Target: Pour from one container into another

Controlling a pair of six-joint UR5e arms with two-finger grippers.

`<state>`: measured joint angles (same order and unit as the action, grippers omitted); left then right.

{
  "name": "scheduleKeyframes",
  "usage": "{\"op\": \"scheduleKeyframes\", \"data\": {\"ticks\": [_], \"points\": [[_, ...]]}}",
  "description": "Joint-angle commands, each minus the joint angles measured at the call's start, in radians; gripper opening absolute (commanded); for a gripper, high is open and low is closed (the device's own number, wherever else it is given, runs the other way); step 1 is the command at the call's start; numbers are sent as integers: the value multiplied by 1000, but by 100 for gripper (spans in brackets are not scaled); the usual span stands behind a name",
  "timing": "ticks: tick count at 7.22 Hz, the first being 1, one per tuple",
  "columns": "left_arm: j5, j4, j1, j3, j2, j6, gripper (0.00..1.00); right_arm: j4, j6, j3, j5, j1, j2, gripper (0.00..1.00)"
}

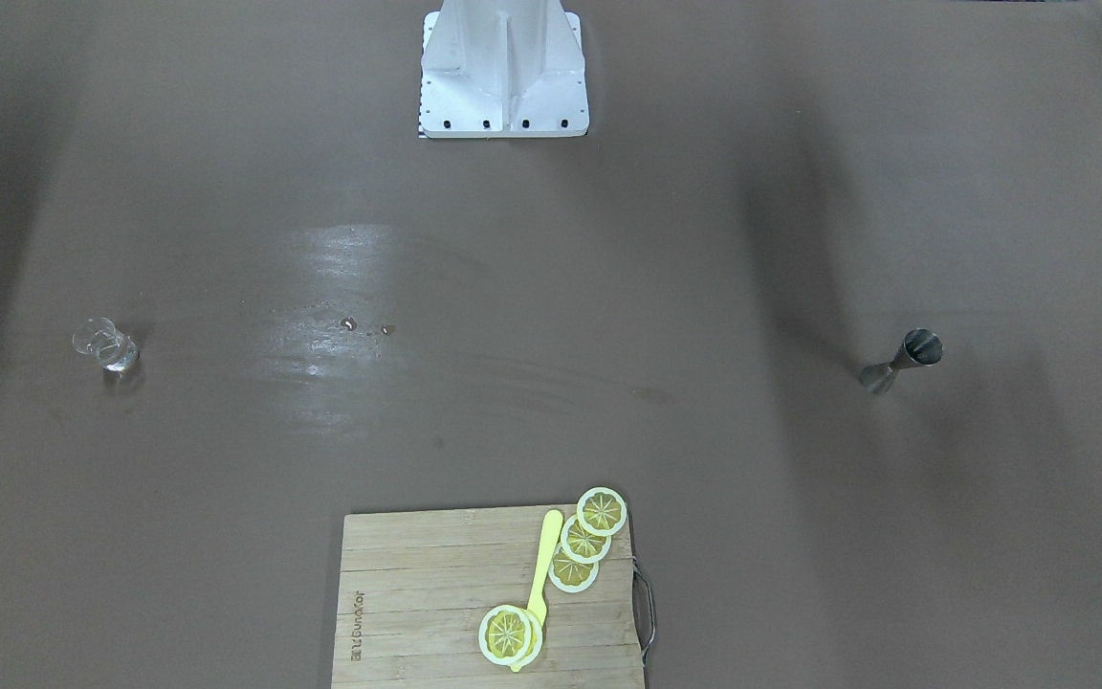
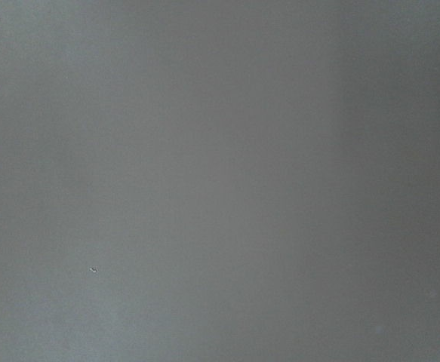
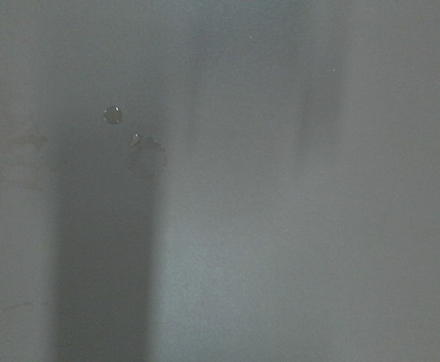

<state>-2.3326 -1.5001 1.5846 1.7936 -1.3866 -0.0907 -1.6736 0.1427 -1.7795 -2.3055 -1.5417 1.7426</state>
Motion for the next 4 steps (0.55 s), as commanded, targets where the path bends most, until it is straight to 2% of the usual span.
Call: {"op": "scheduleKeyframes", "data": {"ticks": [1, 4], "points": [[-1, 0, 0, 1, 0, 0, 97, 0, -2, -4, 0, 0, 0, 100], [-7, 4, 0, 7, 6, 0, 97, 0, 0, -5, 0, 0, 0, 100]]}}
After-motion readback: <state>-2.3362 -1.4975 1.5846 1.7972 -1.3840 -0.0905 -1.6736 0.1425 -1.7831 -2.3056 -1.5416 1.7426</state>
